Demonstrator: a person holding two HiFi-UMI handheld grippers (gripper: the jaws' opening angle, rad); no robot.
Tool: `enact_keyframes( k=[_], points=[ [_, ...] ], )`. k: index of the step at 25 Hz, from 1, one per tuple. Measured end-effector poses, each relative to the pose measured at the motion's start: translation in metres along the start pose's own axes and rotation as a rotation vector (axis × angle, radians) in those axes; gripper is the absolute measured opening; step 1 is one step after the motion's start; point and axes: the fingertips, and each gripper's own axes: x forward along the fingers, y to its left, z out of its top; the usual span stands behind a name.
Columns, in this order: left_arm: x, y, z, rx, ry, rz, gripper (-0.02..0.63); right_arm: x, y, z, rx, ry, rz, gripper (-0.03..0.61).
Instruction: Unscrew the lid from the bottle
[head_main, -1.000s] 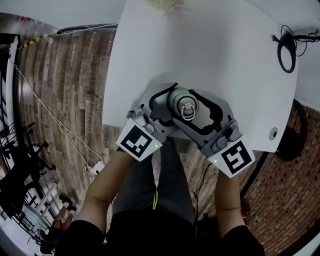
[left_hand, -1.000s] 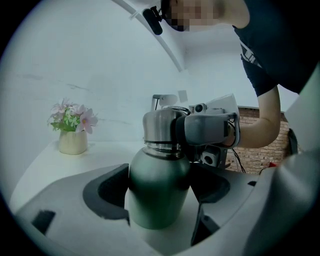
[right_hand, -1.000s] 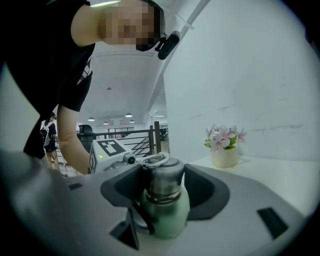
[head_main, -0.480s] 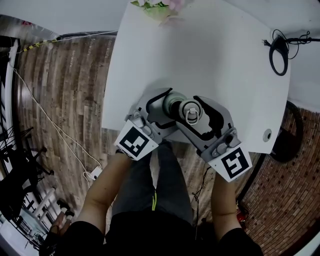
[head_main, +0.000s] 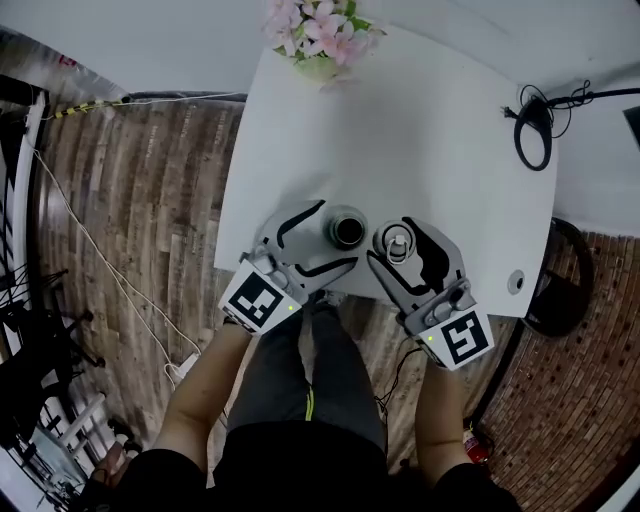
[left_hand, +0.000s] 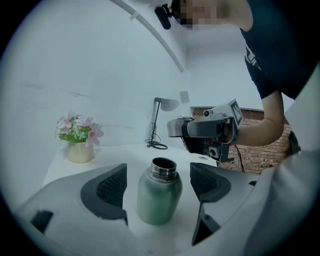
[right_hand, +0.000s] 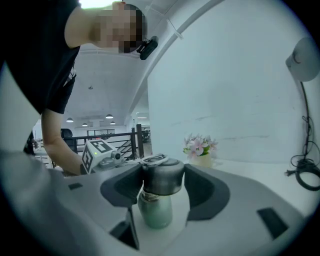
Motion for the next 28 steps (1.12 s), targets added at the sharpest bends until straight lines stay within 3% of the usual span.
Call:
enact_keyframes(
  k=[9,10,12,15,17,19,28],
  points=[
    [-0.043,-0.008,0.005,-0.100,0.059,0.068,0.371,-0.036,0.001,0.031,0.020,-0.004,-0.087,0.261],
    [-0.047,-0.008,0.006,-0.112,0.061,0.080,0.347,-0.038,0.001,0.036,0.025,-0.007,-0.096,0.259],
    [-0.053,-0.008,0.009,-0.136,0.057,0.108,0.223,-0.042,0.000,0.045,0.031,-0.011,-0.119,0.259],
    [-0.061,-0.008,0.023,-0.150,0.051,0.147,0.132,-0.048,0.002,0.058,0.030,-0.018,-0.155,0.259],
    [-0.065,-0.009,0.038,-0.131,0.029,0.166,0.067,-0.054,0.003,0.069,0.020,-0.028,-0.175,0.261],
    [-0.071,-0.007,0.058,-0.096,-0.002,0.193,0.043,-0.062,0.002,0.079,0.011,-0.037,-0.196,0.259],
    [-0.111,-0.006,0.146,0.034,-0.131,0.315,0.024,-0.105,-0.017,0.120,-0.018,-0.104,-0.282,0.259]
  ],
)
